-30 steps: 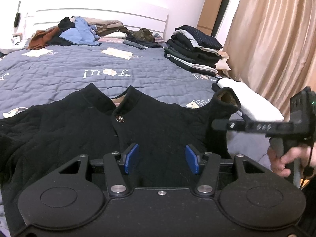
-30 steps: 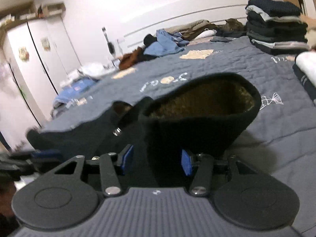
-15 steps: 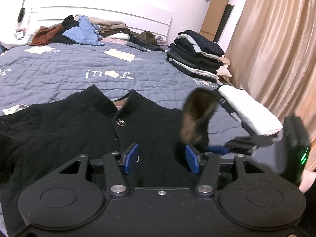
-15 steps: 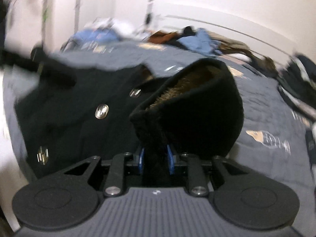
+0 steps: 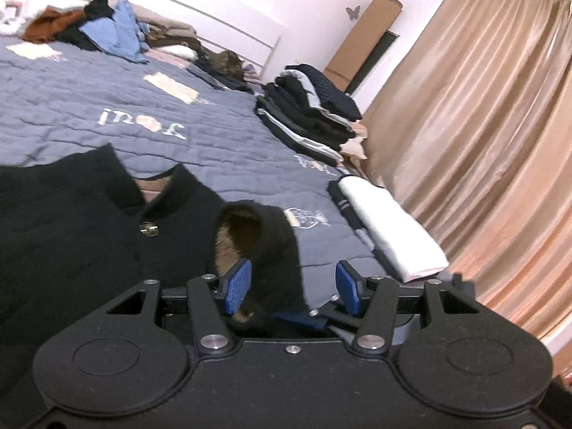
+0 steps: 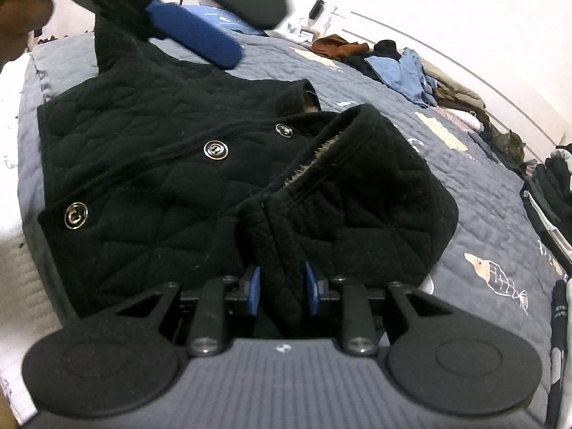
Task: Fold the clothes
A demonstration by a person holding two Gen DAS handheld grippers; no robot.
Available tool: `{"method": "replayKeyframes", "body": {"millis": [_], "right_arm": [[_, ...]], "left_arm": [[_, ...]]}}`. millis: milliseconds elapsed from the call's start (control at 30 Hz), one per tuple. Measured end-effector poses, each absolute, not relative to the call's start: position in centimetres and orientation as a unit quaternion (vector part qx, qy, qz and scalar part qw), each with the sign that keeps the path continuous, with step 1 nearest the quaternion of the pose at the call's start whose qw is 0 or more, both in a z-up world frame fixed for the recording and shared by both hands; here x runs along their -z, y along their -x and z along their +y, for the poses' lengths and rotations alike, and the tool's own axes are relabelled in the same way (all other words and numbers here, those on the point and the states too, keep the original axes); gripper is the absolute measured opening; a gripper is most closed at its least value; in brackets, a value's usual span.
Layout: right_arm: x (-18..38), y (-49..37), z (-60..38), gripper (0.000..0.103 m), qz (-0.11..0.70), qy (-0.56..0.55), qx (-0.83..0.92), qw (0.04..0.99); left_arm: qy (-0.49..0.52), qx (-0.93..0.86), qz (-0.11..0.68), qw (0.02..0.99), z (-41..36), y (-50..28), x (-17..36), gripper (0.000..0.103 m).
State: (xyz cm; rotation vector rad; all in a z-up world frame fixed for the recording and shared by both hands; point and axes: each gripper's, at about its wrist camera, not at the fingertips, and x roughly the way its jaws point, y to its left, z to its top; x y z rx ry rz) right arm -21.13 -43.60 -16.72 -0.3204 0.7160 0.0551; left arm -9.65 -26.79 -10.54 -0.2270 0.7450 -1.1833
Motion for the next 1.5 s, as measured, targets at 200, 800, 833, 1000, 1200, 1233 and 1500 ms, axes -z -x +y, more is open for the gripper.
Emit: {"method": "replayKeyframes", "body": {"millis": [200, 800, 833, 1000, 1200, 1233, 1500], "right_arm": [[16.8, 21.0, -44.1, 0.027, 0.345, 0.144, -0.028, 0.927], [16.4, 21.7, -44.9, 0.028, 0.338, 0.104, -0.038, 0.935], [16.3, 21.8, -44.8, 0.029, 0.340, 0.102, -0.038, 0.934], [15.3, 22.0, -44.6, 0.042, 0.347, 0.099, -0.038, 0.932], [14.2, 22.5, -45.9, 0.049, 0.367, 0.071, -0.035, 0.927], [13.9, 22.7, -46.4, 0.049, 0.368, 0.061, -0.038, 0.927], [10.8, 25.6, -51.1, 0.053, 0.326, -0.042, -0.021, 0.944]], "left_arm": [[0.121, 0.584, 0.347, 0.724, -30.0, 8.4, 10.7, 0.052], [0.105, 0.493, 0.439, 0.743, -34.9, 3.8, 17.4, 0.052], [0.101, 0.487, 0.442, 0.747, -34.8, 3.6, 17.6, 0.052], [0.085, 0.468, 0.446, 0.758, -34.6, 3.1, 18.3, 0.052], [0.073, 0.467, 0.440, 0.763, -34.8, 3.4, 18.3, 0.052], [0.074, 0.465, 0.441, 0.764, -34.8, 3.4, 18.4, 0.052], [0.053, 0.439, 0.439, 0.782, -34.2, 3.5, 17.8, 0.053]]}}
